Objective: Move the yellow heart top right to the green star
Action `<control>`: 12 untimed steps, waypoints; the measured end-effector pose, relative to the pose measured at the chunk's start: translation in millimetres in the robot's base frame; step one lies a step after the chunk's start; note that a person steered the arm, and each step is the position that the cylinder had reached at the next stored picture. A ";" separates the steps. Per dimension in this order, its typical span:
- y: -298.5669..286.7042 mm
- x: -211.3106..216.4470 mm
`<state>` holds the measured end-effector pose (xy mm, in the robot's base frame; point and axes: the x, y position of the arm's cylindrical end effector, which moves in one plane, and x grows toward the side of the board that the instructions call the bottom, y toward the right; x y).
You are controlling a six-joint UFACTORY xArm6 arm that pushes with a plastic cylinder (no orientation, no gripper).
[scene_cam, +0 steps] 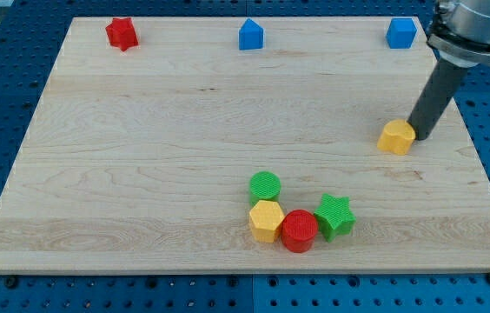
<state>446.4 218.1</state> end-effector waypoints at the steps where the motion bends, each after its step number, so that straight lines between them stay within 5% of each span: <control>1: -8.3 -7.3; 5: -54.7 -11.2; 9: -40.4 -13.8; 12: -52.1 18.4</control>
<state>464.8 166.0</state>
